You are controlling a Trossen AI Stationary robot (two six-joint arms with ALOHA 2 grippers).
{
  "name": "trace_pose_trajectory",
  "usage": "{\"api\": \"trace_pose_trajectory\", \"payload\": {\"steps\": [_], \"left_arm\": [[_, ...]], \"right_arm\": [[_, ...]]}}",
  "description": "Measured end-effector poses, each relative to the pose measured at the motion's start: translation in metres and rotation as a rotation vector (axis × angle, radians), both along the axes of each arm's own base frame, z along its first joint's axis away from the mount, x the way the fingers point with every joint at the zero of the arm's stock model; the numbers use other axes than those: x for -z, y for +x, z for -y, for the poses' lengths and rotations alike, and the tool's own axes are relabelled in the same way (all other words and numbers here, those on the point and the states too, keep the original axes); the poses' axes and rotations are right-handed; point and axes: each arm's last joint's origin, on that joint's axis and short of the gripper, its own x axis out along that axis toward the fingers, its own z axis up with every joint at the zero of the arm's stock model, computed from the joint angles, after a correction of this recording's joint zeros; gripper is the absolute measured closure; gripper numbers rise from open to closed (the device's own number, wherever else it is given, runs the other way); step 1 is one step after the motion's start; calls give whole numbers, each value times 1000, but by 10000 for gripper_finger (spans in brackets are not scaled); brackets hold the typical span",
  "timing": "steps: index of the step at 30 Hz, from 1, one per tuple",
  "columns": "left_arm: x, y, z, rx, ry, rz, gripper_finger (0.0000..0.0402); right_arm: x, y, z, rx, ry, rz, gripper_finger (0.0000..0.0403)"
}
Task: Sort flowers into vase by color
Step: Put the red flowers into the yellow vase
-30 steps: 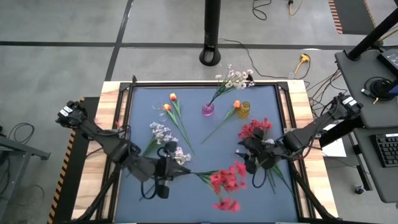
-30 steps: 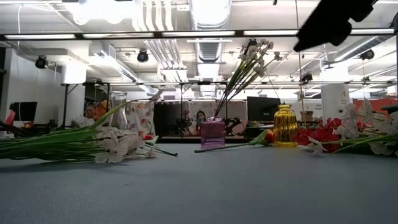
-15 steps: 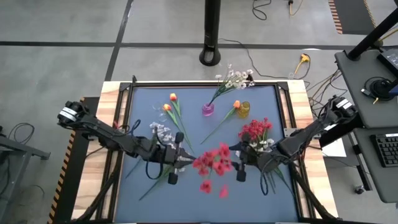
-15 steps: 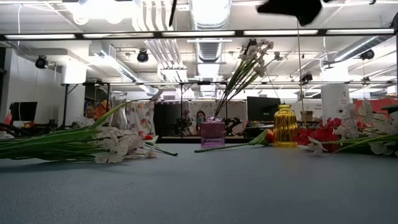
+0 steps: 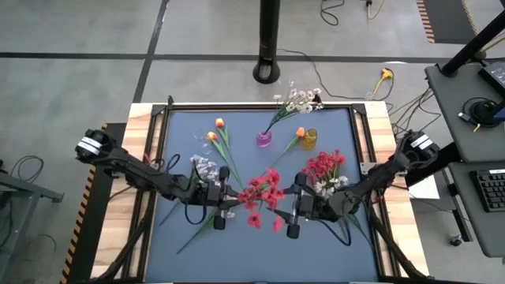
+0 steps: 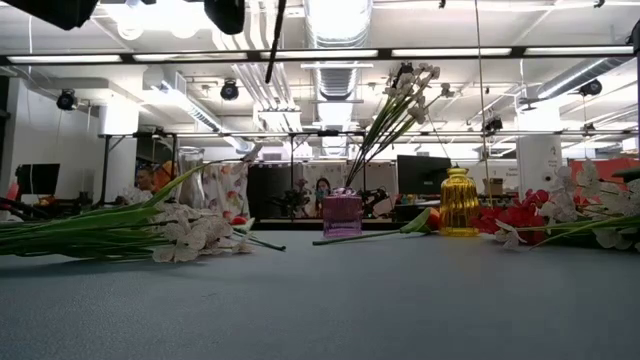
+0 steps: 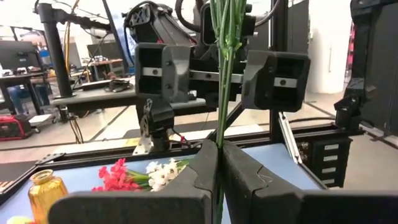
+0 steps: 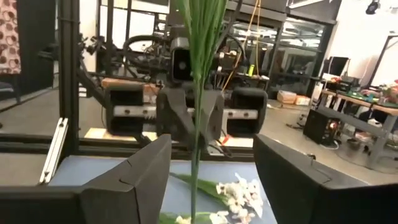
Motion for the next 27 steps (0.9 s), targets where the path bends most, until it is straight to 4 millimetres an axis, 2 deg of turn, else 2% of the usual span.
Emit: {"api": "trace_pose_trajectory", "payload": {"steps": [7,12,20,27], "left_arm": [[9,16,4,-9,2,7,401],[12,30,5,-24,3,2,401],[11,47,6,-38,-3,10,401],[10,47,5,-40,-5,14,401]], "right_arm": [[-5,13,5,-2,-11,1,137],[-8,16,7,-48,10,17,139],[-7,16,7,-57,4,6,191],[-7,16,7,-59,16,1,268]]}}
